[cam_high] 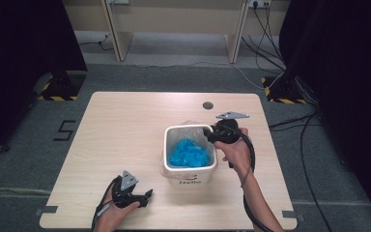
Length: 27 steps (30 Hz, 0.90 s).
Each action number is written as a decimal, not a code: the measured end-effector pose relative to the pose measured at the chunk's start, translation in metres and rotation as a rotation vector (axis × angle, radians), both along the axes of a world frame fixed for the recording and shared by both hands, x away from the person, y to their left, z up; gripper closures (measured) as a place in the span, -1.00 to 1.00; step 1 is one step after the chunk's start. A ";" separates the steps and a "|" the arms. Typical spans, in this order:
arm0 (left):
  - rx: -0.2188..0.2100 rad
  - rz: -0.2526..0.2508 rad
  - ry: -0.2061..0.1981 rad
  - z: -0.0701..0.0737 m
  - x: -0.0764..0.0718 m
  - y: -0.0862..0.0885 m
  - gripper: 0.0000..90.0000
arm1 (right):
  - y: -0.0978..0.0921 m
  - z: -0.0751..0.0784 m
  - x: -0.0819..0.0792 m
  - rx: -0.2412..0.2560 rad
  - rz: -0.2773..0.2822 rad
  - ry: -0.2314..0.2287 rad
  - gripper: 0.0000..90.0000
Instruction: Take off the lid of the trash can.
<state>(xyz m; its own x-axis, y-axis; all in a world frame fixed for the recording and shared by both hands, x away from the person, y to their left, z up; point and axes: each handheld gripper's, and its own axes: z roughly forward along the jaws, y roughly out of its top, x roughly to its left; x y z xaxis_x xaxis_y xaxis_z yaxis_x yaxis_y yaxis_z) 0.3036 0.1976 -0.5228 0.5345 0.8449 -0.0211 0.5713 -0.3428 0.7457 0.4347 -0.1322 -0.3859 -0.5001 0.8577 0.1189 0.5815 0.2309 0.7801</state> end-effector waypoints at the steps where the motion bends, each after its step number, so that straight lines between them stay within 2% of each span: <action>1: 0.000 0.000 0.000 0.000 0.000 0.000 -0.70 | -0.001 0.001 0.000 -0.011 -0.001 -0.001 0.56; 6: 0.000 0.000 0.000 0.000 0.000 0.000 -0.70 | -0.003 0.004 -0.001 0.022 -0.008 -0.009 0.58; 17: 0.000 0.000 0.000 0.000 0.000 0.000 -0.70 | -0.004 0.024 -0.006 0.028 0.006 -0.053 0.61; 23: 0.000 0.001 0.001 0.000 0.000 0.000 -0.70 | -0.008 0.026 -0.009 0.046 0.014 -0.056 0.62; 27: 0.000 0.001 0.001 0.000 0.000 0.000 -0.70 | -0.013 0.029 -0.011 0.078 0.020 -0.053 0.62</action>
